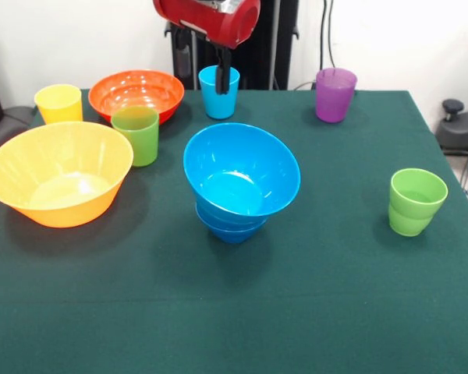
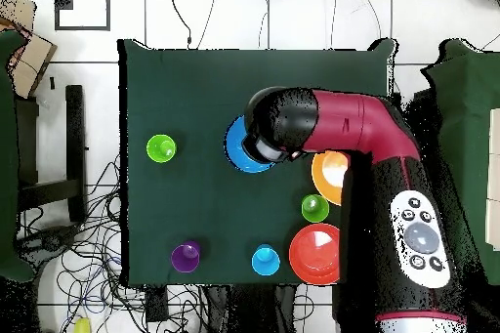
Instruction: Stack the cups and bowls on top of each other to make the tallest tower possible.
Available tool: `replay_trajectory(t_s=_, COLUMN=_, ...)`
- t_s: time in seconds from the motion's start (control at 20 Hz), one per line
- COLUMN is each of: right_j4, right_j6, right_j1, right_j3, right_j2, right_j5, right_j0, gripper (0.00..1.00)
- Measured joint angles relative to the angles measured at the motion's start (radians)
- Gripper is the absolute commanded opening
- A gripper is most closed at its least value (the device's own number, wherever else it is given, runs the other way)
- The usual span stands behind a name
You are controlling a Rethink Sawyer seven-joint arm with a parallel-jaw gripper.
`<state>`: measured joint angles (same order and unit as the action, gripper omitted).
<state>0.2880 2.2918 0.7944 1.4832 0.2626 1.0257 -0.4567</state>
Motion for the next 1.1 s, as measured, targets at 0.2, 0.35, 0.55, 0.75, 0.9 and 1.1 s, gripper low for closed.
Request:
replay_trajectory(t_s=0.2, right_j4=0.0, right_j6=0.0, right_j1=0.006, right_j3=0.0, right_j2=-0.002, right_j5=0.0, right_j0=0.0, gripper=1.0)
replay_trajectory(t_s=0.35, right_j4=0.0, right_j6=0.0, right_j1=0.014, right_j3=0.0, right_j2=-0.003, right_j5=0.0, right_j0=-0.001, gripper=1.0)
replay_trajectory(t_s=0.55, right_j4=0.0, right_j6=0.0, right_j1=0.022, right_j3=0.0, right_j2=-0.003, right_j5=0.0, right_j0=-0.004, gripper=1.0)
replay_trajectory(t_s=0.75, right_j4=0.0, right_j6=0.0, right_j1=0.023, right_j3=0.003, right_j2=-0.005, right_j5=0.0, right_j0=-0.007, gripper=1.0)
replay_trajectory(t_s=0.9, right_j4=0.0, right_j6=0.0, right_j1=0.026, right_j3=0.017, right_j2=-0.005, right_j5=0.0, right_j0=-0.011, gripper=1.0)
replay_trajectory(t_s=1.1, right_j4=0.001, right_j6=0.0, right_j1=0.038, right_j3=0.055, right_j2=-0.005, right_j5=-0.001, right_j0=-0.027, gripper=1.0)
